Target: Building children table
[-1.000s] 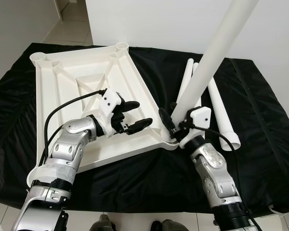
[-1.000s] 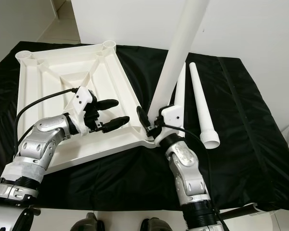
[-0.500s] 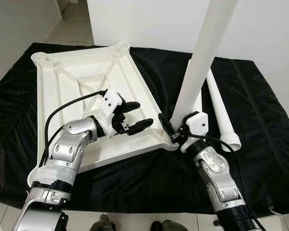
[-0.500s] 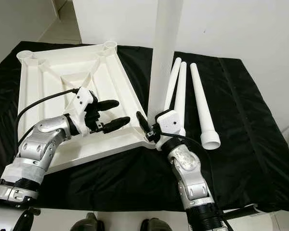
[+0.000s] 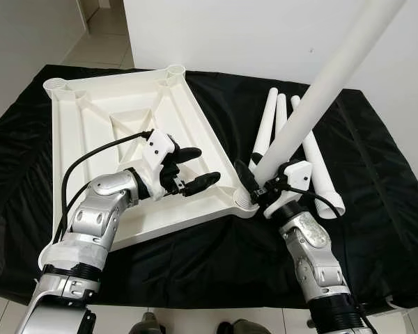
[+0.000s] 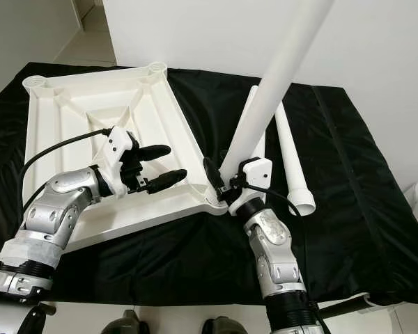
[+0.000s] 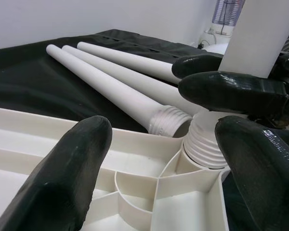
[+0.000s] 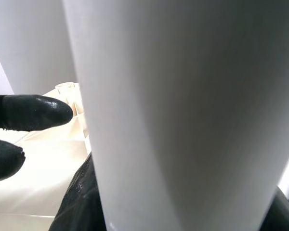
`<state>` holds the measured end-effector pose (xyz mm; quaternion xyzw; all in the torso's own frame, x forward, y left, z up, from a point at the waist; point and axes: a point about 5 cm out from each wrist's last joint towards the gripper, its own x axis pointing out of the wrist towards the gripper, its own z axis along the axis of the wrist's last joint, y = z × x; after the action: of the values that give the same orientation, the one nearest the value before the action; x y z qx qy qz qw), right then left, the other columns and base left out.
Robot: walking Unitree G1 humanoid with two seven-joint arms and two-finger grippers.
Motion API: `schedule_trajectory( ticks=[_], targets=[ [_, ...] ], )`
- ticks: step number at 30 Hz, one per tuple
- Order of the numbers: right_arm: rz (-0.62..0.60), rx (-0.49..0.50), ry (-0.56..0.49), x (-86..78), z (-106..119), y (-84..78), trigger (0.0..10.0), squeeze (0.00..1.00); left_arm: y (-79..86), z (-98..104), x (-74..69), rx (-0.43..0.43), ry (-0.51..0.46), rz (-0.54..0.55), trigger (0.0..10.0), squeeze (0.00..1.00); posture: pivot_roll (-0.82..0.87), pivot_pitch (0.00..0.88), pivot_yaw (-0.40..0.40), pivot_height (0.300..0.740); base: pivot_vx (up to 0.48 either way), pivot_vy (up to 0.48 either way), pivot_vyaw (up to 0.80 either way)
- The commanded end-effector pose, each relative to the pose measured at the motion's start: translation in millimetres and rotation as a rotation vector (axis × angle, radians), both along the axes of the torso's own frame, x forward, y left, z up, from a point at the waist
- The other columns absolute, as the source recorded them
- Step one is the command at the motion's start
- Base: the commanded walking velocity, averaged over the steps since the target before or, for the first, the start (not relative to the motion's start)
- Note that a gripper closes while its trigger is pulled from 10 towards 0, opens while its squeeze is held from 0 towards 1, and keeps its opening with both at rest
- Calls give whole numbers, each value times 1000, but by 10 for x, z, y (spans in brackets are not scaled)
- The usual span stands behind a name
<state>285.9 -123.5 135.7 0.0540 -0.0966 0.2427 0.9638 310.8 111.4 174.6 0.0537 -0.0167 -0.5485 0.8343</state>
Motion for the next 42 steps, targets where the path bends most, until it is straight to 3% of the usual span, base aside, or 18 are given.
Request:
schedule_trajectory(
  ticks=[1, 7, 11, 15, 22, 27, 35, 38, 42],
  targets=[
    [-14, -24, 178, -25, -323, -25, 10000, 0, -2, -20, -9, 6, 8, 18, 10000, 0, 53, 56, -26, 740, 0, 0, 0],
    [-23, -27, 195, 5, -317, 3, 10000, 0, -5, -20, -13, 3, 10, 20, 10000, 0, 56, 51, -35, 740, 0, 0, 0],
    [-70, -178, -6, -50, -216, 75, 10000, 0, -11, -22, -19, -4, 12, 28, 10000, 0, 56, 52, -39, 740, 0, 0, 0],
    [-51, -230, -42, -140, -261, 105, 10000, 0, 1, -23, -26, -5, 12, 34, 10000, 0, 54, 57, -40, 740, 0, 0, 0],
    [-62, -226, -12, -149, -299, 58, 10000, 0, 5, -19, -18, -8, 17, 41, 10000, 0, 49, 65, -38, 740, 0, 0, 0],
    [-73, -216, 100, -15, -298, 21, 10000, 0, 5, -11, -9, -8, 16, 41, 10000, 0, 46, 65, -37, 740, 0, 0, 0],
    [-85, -207, 147, 92, -276, -18, 10000, 0, -9, -3, -10, -13, 13, 40, 10000, 0, 49, 60, -42, 740, 0, 0, 0],
    [-109, -125, 186, 118, -271, -47, 10000, 0, -9, 2, -11, -17, 11, 44, 10000, 0, 51, 58, -45, 740, 0, 0, 0],
    [-139, -98, 217, 117, -306, -74, 10000, 0, -4, 7, -12, -20, 8, 46, 10000, 0, 52, 59, -47, 740, 0, 0, 0]
  ],
)
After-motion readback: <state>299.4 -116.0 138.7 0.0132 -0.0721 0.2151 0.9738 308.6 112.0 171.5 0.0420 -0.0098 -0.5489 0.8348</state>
